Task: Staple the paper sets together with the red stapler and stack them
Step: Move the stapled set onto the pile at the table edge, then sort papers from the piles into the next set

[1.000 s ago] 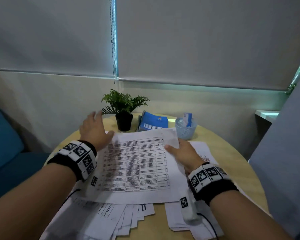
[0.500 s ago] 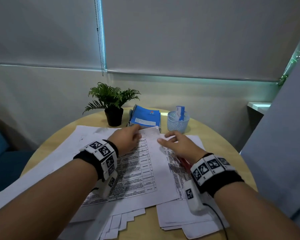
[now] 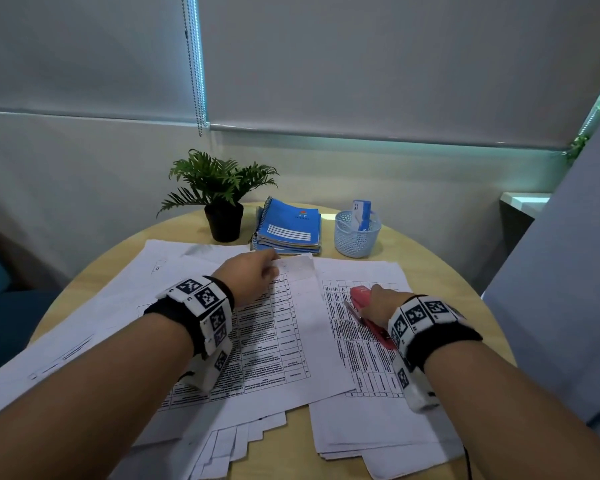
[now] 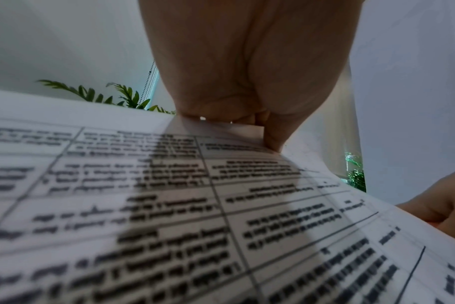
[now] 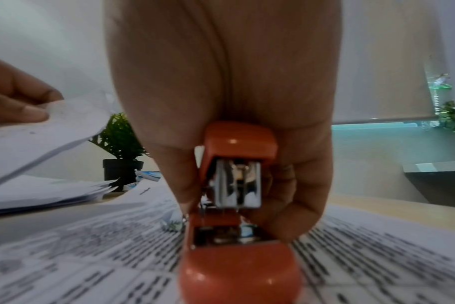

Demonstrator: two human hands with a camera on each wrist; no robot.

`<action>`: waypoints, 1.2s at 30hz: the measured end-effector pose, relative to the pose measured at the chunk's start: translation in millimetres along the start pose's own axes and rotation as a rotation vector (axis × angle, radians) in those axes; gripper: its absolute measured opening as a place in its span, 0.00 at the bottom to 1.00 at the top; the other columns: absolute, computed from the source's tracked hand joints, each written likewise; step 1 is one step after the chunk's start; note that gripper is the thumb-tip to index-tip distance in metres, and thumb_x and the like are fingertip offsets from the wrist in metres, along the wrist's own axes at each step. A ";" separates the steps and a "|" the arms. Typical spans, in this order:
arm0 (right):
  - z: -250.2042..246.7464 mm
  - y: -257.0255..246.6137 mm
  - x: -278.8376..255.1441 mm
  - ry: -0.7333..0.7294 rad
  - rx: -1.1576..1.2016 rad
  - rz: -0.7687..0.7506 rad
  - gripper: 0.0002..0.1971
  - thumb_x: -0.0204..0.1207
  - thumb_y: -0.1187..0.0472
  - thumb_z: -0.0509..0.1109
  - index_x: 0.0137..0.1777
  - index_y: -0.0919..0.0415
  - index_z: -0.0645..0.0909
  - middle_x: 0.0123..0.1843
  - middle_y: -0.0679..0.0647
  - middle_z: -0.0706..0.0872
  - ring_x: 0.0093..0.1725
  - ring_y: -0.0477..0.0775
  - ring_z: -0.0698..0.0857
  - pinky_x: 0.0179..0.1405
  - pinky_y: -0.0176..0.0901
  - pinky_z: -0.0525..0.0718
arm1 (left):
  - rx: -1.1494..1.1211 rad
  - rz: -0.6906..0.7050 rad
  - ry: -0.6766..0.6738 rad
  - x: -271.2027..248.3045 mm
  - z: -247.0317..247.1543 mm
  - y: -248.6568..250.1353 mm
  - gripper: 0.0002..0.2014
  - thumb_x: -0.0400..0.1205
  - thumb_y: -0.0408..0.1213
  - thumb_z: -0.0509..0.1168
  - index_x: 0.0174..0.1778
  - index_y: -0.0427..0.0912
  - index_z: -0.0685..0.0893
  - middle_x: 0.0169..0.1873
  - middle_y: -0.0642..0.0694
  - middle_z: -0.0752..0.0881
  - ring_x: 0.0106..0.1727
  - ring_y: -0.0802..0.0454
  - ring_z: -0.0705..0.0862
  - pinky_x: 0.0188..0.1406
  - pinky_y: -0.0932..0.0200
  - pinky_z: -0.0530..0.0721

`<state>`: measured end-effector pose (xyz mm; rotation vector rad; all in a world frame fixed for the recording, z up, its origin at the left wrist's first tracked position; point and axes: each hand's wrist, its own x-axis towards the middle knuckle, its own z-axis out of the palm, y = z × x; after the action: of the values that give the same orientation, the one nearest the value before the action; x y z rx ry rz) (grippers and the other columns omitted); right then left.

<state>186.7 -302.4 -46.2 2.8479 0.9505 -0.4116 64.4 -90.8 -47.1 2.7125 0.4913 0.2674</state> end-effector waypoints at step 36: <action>-20.5 -106.9 11.3 0.774 1.641 0.148 0.25 0.79 0.37 0.61 0.55 0.60 0.80 0.47 0.55 0.87 0.47 0.55 0.86 0.47 0.45 0.82 | -0.173 0.119 0.121 -37.1 -30.5 15.1 0.02 0.83 0.41 0.61 0.47 0.50 0.73 0.44 0.47 0.83 0.49 0.46 0.82 0.50 0.52 0.82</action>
<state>135.4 -206.7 -32.0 4.7635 0.3771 0.0864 27.2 -107.8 -17.7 2.5695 0.3229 0.4856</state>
